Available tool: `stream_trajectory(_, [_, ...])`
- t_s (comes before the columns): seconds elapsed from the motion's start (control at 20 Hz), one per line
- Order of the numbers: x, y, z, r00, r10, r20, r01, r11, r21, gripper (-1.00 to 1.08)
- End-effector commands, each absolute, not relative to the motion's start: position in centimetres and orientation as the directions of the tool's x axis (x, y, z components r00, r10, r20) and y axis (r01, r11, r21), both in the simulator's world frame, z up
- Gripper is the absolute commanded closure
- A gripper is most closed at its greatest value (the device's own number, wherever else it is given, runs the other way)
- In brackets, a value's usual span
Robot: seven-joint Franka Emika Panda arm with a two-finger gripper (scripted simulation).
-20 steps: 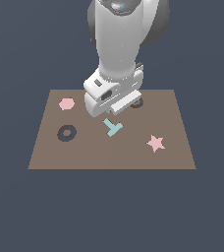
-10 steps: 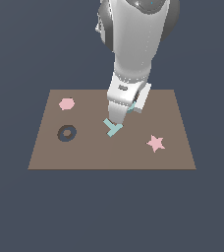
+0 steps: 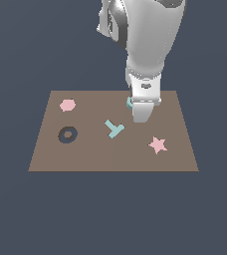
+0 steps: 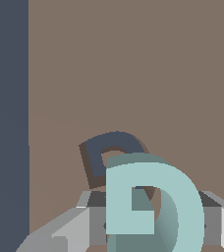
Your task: Insert a designated object into the corresponding slot on a board.
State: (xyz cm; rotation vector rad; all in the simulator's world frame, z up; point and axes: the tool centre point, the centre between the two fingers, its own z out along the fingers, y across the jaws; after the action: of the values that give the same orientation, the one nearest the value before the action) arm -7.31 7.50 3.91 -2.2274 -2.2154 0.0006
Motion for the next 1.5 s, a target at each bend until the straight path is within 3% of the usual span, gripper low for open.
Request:
stream_trajectory(0.0, [-7.6,7.9,4.0,-0.069,0.998,0.000,0.998,0.069,0.000,1.08])
stream_trajectory(0.45, [-8.5,8.7,4.0,-0.220,0.975,0.000,0.975,0.220,-0.001,1.08])
stream_trajectory(1.1, [-8.7,8.8,3.0,-0.241,0.971,-0.001,0.971,0.241,-0.001,1.08])
stream_trajectory(1.15, [-8.7,8.8,3.0,-0.241,0.971,-0.001,0.971,0.241,-0.001,-0.92])
stream_trajectory(1.45, [-8.7,8.8,3.0,-0.241,0.971,-0.001,0.971,0.241,-0.001,-0.92])
